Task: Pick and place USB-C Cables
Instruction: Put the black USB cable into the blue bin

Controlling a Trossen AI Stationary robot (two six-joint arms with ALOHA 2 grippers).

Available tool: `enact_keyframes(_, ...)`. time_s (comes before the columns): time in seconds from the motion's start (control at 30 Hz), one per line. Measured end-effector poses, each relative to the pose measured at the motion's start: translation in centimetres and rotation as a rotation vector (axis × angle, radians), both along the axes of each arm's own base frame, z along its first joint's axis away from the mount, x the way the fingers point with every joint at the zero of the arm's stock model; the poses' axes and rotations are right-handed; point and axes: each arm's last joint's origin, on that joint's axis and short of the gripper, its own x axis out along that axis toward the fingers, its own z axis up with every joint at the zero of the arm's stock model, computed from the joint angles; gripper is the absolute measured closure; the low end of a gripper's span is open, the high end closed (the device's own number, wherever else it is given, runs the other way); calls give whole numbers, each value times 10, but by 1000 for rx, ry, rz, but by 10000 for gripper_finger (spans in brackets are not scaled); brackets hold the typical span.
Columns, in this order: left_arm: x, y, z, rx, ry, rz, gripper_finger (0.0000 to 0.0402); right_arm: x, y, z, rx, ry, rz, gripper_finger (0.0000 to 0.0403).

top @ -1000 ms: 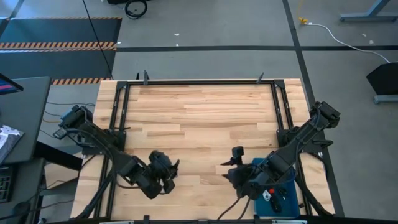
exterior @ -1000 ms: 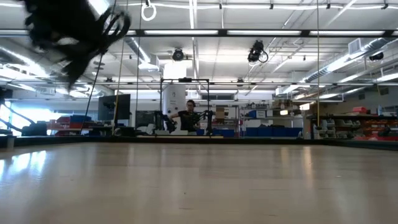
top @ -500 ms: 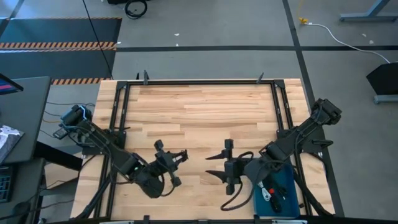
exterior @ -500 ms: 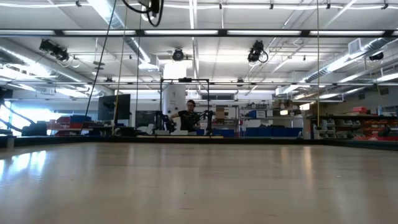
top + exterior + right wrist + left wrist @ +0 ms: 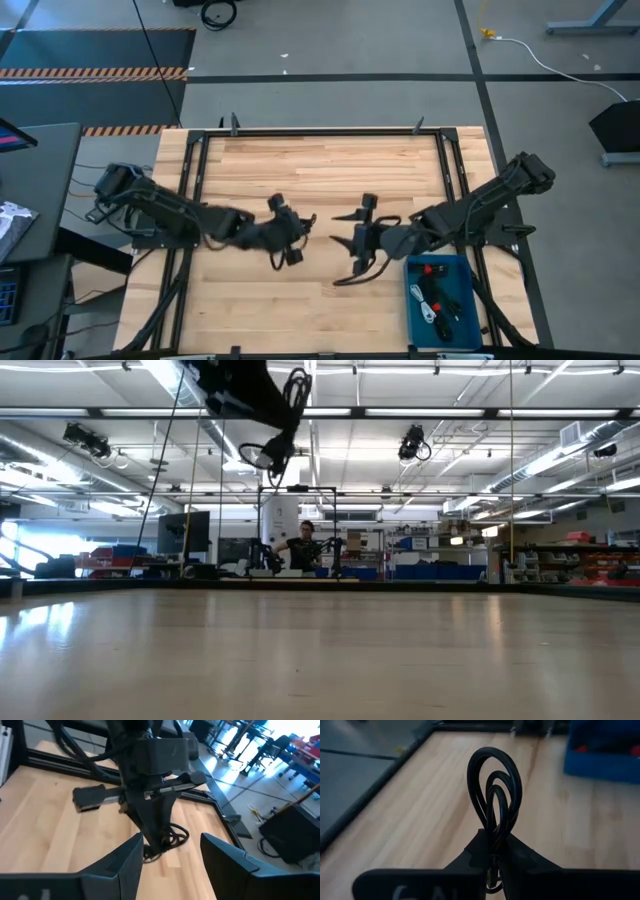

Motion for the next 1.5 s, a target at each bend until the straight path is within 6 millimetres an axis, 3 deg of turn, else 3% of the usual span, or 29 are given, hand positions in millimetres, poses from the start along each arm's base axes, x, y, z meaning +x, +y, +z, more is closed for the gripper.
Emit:
enact_keyframes(0.23, -5, 31, -2, -71, -201, -227, 370, -18, -27, 3, 36, -59, -16, 199)
enact_keyframes(0.43, -8, 48, 7, -143, -403, -388, 364, -25, -43, -8, 122, -96, 48, 199)
enact_keyframes(0.53, -7, 49, 8, -143, -404, -396, 365, -26, -45, -16, 134, -89, 54, 199)
enact_keyframes(0.87, -8, 43, 9, -145, -425, -418, 365, -24, -46, -16, 171, -127, 70, 199)
enact_keyframes(1.23, -8, 37, 15, -142, -482, -435, 364, -8, -45, -23, 207, -150, 172, 199)
enact_keyframes(1.5, -1, 35, 7, -129, -484, -455, 364, -4, -45, -26, 201, -155, 169, 199)
